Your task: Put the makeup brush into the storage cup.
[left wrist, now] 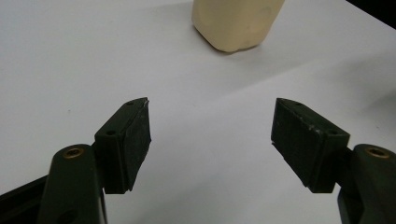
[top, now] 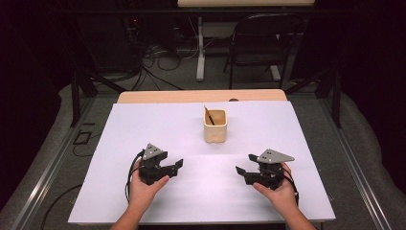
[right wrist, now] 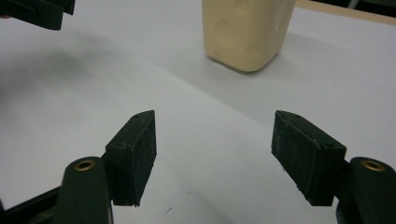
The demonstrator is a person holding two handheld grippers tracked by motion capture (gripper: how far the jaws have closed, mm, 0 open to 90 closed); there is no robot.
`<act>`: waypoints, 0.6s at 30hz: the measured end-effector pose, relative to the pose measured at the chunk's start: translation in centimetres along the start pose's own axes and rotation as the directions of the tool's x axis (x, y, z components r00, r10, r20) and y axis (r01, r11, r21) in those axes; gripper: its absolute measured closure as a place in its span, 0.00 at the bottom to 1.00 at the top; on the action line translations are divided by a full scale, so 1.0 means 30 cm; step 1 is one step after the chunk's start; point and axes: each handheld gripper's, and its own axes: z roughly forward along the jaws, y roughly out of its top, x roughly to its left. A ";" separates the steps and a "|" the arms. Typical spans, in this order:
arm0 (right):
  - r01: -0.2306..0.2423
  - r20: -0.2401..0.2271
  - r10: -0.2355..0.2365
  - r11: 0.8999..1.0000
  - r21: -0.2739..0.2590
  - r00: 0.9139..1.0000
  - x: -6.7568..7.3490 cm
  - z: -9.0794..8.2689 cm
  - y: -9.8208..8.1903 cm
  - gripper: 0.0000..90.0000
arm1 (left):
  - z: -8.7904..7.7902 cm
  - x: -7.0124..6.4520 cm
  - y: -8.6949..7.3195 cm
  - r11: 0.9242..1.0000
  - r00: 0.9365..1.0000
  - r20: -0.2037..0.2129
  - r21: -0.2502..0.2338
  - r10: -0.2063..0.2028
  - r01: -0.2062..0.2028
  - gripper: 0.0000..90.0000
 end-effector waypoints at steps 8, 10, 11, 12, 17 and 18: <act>0.025 -0.016 -0.024 1.000 0.016 1.000 0.016 0.017 -0.015 0.35 | -0.011 0.009 -0.016 1.000 1.000 -0.007 0.014 0.008 -0.007 0.32; 0.034 -0.014 -0.033 0.999 0.021 0.999 0.022 0.019 -0.017 0.35 | -0.012 0.011 -0.019 1.000 1.000 -0.008 0.011 0.004 -0.004 0.32; 0.040 -0.017 -0.040 0.999 0.018 0.999 0.023 0.020 -0.017 0.35 | -0.013 0.012 -0.019 1.000 1.000 -0.008 0.012 0.003 -0.003 0.32; 0.040 -0.022 -0.040 0.999 0.019 0.999 0.026 0.020 -0.016 0.35 | -0.014 0.013 -0.020 1.000 1.000 -0.008 0.012 0.004 -0.004 0.32; 0.044 -0.032 -0.043 0.999 0.023 0.999 0.034 0.022 -0.019 0.36 | -0.018 0.012 -0.031 1.000 1.000 -0.007 0.023 0.016 -0.016 0.32; 0.046 -0.033 -0.045 0.999 0.022 0.998 0.034 0.023 -0.019 0.36 | -0.019 0.013 -0.034 0.999 1.000 -0.007 0.026 0.024 -0.024 0.32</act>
